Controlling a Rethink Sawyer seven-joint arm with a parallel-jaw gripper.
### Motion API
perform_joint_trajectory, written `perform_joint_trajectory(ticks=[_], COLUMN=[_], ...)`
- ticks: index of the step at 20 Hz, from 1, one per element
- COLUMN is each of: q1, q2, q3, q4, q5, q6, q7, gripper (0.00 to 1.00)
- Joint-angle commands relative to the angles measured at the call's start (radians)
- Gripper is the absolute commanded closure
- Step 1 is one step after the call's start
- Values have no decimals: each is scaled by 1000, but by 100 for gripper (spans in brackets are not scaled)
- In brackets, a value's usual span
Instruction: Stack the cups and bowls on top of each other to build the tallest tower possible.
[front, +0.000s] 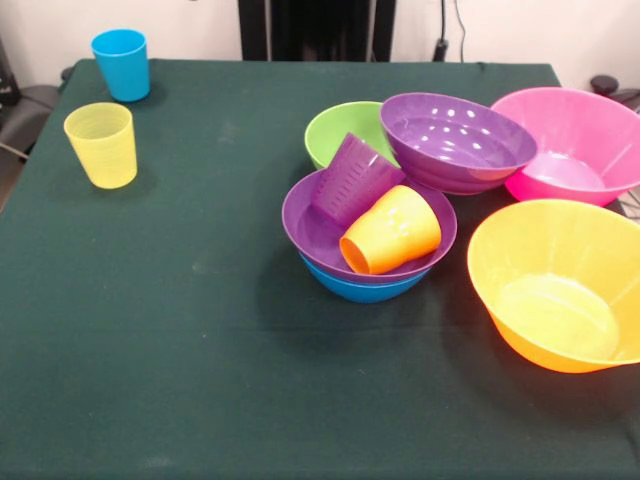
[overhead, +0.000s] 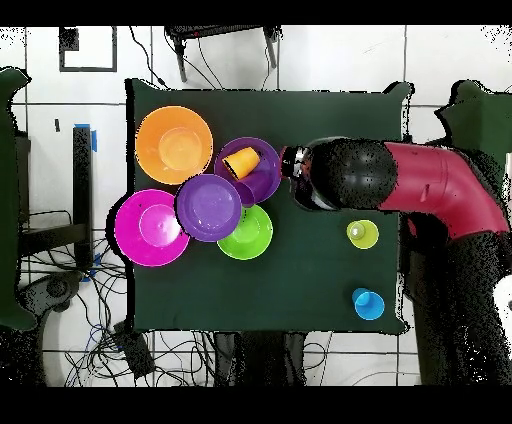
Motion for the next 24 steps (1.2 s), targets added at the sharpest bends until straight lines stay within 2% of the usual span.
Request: perform_joint_trajectory(ticks=[1,7,12,15,18,24], q1=[-41,-104,-165,-199,-221,-263], q2=[67,137,182,197,217,290], q3=[-111,-99,-55,-25,-21,-13], q4=[54,32,24,4,-31,-102], q5=[-22,-21,18,29,13,-39], q6=[-100,-161,-198,-171,-134,-123], q7=[115,49,16,-34,-78,-151], gripper=[0,0,0,0,0,0])
